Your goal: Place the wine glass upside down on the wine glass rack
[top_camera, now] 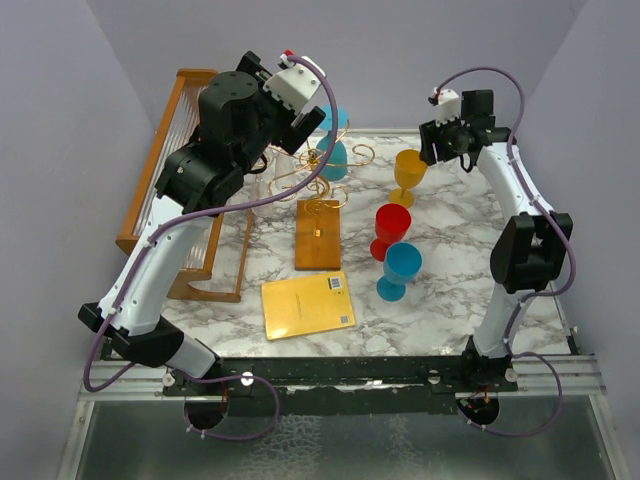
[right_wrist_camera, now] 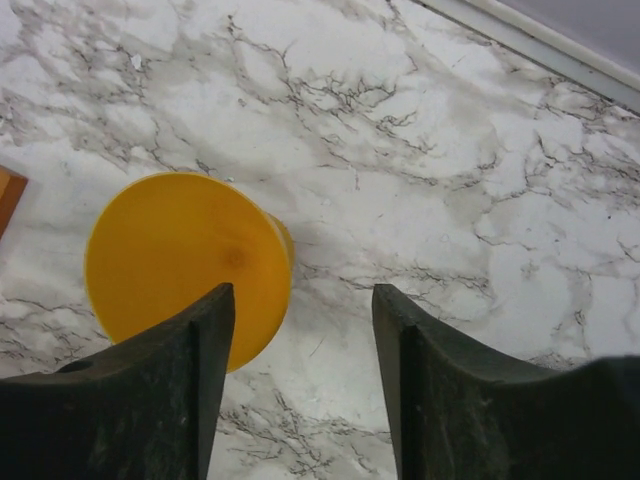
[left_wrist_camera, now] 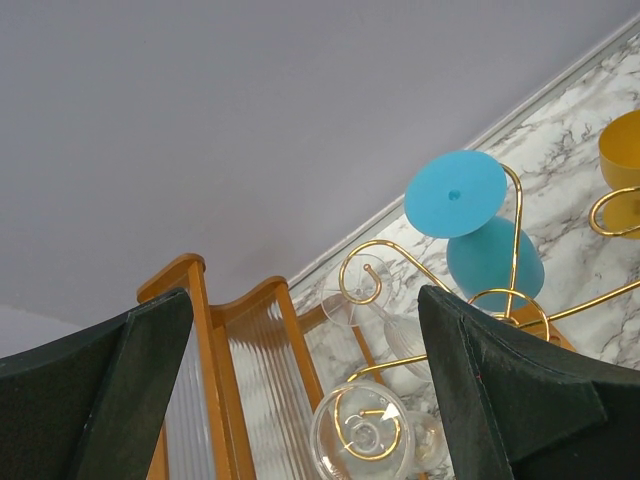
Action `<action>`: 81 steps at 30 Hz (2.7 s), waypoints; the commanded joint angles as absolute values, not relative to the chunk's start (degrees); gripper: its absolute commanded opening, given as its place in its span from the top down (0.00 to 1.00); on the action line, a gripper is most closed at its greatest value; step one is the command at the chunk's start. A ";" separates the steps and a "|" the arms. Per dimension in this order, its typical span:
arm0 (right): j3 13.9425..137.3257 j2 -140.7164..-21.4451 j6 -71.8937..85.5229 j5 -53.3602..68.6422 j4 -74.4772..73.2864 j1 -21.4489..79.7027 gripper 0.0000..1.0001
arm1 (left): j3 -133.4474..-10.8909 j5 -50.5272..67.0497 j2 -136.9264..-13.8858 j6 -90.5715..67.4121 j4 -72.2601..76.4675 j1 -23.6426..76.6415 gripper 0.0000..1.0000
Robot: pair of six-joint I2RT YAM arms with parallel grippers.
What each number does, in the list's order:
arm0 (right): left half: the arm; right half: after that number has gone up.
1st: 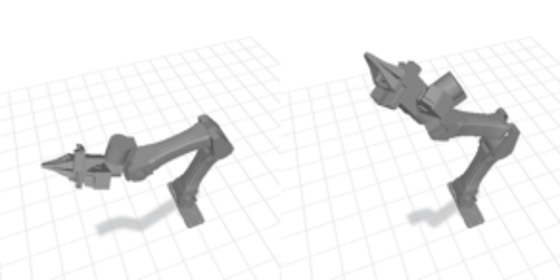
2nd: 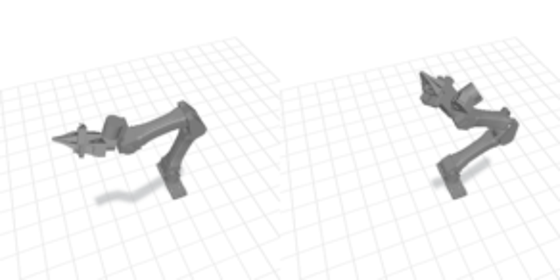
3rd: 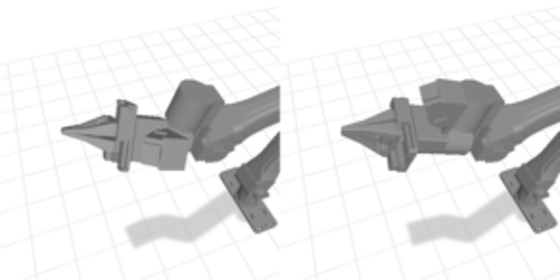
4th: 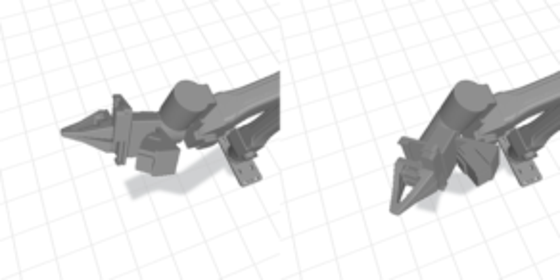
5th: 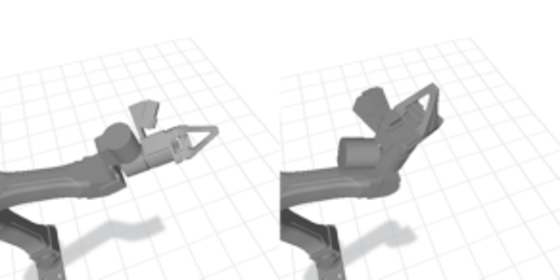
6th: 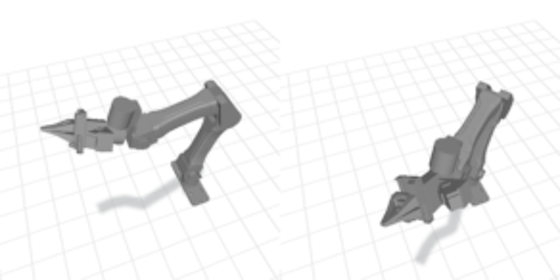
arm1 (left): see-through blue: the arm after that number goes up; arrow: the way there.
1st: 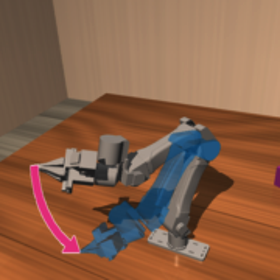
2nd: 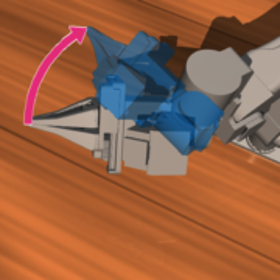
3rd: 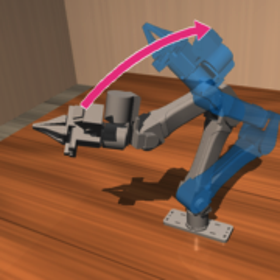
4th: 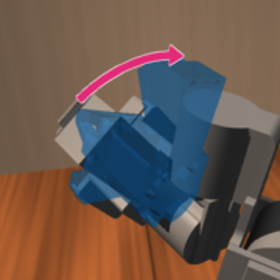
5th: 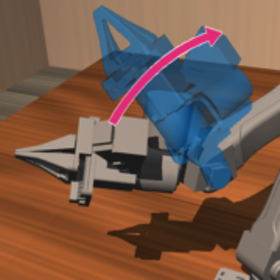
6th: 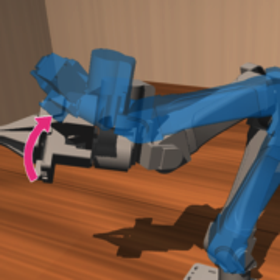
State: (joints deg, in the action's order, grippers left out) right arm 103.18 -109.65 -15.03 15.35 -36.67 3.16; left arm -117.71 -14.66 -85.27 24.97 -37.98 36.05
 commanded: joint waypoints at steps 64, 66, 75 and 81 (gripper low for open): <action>118.28 -81.57 -11.21 23.46 -31.89 5.97 0.99 | -121.77 8.32 -89.18 1.76 -29.78 34.62 0.03; 118.93 -81.60 -9.77 26.61 -31.65 5.97 0.99 | -121.83 11.58 -89.43 -1.27 -28.45 34.09 0.05; 119.26 -80.59 -4.83 37.70 -30.97 5.95 0.99 | -121.41 25.90 -92.15 -20.53 -22.75 28.98 0.13; 118.89 -80.32 -1.56 43.24 -30.40 5.97 0.99 | -118.44 32.06 -92.96 -29.07 -18.78 27.43 0.18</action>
State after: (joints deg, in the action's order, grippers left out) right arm 117.97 -81.93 -5.32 36.56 -32.93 5.78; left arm -119.74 24.75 -92.07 -20.21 -23.46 27.73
